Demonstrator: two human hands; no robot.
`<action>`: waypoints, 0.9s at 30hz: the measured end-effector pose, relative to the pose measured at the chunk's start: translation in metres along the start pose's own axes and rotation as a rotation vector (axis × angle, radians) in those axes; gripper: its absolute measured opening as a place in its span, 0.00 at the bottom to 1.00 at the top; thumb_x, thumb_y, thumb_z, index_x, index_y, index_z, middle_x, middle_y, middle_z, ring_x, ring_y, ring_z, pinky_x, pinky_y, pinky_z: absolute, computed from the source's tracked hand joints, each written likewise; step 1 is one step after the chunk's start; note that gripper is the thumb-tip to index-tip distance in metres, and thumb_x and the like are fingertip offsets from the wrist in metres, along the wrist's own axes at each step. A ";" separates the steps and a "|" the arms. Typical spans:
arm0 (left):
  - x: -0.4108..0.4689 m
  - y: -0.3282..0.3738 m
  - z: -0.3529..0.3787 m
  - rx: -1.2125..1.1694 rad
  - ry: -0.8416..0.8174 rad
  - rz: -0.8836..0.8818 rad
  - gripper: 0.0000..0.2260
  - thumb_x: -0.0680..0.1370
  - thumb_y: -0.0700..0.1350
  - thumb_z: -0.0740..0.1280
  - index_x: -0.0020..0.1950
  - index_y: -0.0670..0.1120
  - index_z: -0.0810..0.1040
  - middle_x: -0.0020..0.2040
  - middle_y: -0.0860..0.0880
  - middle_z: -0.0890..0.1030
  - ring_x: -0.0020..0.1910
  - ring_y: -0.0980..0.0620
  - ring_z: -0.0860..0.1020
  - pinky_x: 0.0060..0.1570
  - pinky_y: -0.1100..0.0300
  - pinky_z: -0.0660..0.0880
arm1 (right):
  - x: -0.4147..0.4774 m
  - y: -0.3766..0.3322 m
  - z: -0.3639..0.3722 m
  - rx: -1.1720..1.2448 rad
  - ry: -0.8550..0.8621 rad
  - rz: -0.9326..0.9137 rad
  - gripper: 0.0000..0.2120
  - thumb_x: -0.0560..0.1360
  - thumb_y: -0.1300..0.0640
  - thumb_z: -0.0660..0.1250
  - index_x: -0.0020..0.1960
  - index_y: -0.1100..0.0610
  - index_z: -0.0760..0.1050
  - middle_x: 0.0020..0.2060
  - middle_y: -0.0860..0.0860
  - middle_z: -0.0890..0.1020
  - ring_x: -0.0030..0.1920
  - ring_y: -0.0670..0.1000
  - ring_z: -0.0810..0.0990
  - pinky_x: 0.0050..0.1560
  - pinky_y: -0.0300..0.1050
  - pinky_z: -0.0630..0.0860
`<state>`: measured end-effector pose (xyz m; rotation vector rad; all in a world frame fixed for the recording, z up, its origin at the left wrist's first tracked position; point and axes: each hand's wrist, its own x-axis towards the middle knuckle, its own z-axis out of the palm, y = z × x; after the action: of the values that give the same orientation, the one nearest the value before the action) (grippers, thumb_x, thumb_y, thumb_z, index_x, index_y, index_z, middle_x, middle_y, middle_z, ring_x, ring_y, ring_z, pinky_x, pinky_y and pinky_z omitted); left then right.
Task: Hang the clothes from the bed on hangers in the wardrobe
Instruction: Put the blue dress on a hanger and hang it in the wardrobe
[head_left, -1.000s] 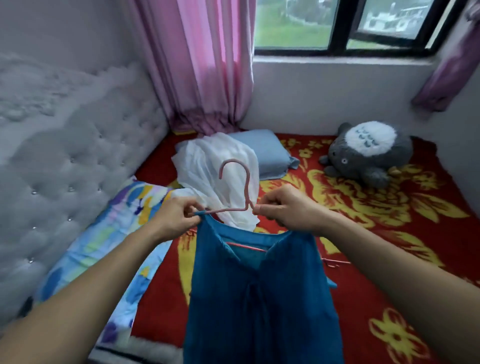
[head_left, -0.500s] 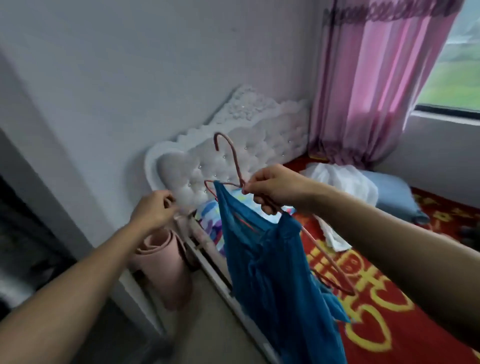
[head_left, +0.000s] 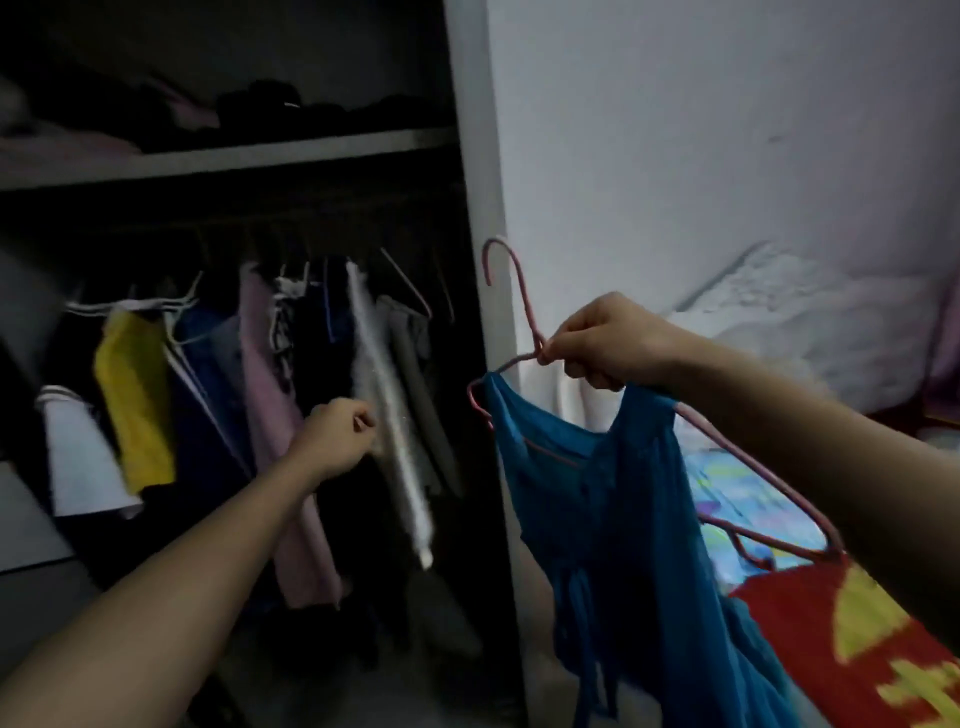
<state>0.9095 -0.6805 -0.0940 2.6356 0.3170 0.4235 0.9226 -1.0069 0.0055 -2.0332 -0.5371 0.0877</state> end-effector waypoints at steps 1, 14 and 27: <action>0.002 -0.020 -0.016 0.011 -0.016 0.001 0.03 0.76 0.43 0.67 0.47 0.49 0.80 0.44 0.49 0.82 0.46 0.49 0.79 0.47 0.56 0.77 | 0.013 -0.008 0.015 -0.015 0.018 0.001 0.06 0.75 0.63 0.69 0.43 0.66 0.82 0.22 0.49 0.74 0.21 0.47 0.68 0.22 0.37 0.64; 0.082 -0.098 -0.065 0.073 0.037 0.080 0.06 0.76 0.44 0.67 0.52 0.47 0.81 0.46 0.50 0.81 0.48 0.49 0.78 0.46 0.59 0.74 | 0.150 -0.048 0.096 -0.160 0.178 0.108 0.08 0.77 0.60 0.67 0.41 0.63 0.80 0.31 0.54 0.78 0.30 0.48 0.74 0.29 0.38 0.71; 0.307 -0.003 -0.037 0.496 0.136 0.425 0.31 0.74 0.37 0.64 0.75 0.53 0.61 0.71 0.44 0.63 0.68 0.43 0.64 0.63 0.50 0.68 | 0.275 -0.026 0.099 -0.101 0.075 0.120 0.08 0.78 0.59 0.66 0.45 0.64 0.80 0.31 0.53 0.78 0.28 0.46 0.75 0.29 0.39 0.72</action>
<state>1.1803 -0.5751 0.0109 3.1733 -0.1253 0.7434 1.1331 -0.8028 0.0211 -2.1575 -0.3786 0.0567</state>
